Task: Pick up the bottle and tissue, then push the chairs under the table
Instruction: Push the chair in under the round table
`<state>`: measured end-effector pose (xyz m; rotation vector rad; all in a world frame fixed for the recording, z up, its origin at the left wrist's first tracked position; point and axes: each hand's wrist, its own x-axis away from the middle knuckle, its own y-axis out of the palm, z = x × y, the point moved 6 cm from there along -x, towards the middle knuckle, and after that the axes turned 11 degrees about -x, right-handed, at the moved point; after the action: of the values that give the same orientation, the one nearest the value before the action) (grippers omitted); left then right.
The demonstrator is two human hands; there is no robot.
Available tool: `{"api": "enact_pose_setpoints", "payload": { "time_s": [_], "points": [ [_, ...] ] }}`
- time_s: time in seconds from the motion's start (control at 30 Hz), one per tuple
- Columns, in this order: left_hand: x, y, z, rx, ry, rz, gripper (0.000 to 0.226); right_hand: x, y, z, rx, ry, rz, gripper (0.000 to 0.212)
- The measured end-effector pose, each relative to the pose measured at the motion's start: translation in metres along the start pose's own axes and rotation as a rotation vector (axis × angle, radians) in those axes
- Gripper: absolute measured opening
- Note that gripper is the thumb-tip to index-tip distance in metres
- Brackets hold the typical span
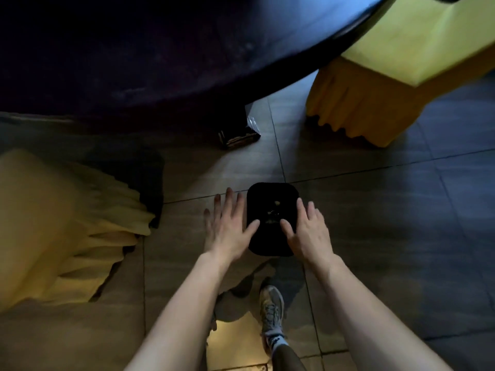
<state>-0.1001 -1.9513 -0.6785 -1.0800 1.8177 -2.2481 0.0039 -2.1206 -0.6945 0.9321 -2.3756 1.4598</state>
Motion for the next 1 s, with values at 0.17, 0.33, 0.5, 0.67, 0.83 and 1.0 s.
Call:
{"api": "enact_pose_setpoints", "payload": {
  "time_s": [0.17,0.33,0.5,0.67,0.83,1.0],
  "points": [
    [0.078,-0.086,-0.024,-0.001,-0.08,0.154,0.08,0.057,-0.07,-0.098,0.204,-0.184,0.092,0.083],
    [0.151,-0.16,-0.076,-0.037,-0.149,0.27,0.081,0.117,-0.1,-0.203,0.265,-0.332,0.113,0.088],
    [0.233,-0.205,-0.161,0.004,-0.264,0.358,0.076,0.191,-0.09,-0.303,0.287,-0.505,0.087,0.088],
    [0.347,-0.212,-0.274,0.029,-0.432,0.411,0.07,0.278,-0.024,-0.386,0.316,-0.607,0.058,0.089],
    [0.466,-0.18,-0.396,0.008,-0.595,0.42,0.07,0.371,0.063,-0.466,0.339,-0.71,0.026,0.09],
    [0.579,-0.141,-0.491,-0.021,-0.697,0.369,0.07,0.463,0.149,-0.531,0.339,-0.779,-0.013,0.09]
  ]
}}
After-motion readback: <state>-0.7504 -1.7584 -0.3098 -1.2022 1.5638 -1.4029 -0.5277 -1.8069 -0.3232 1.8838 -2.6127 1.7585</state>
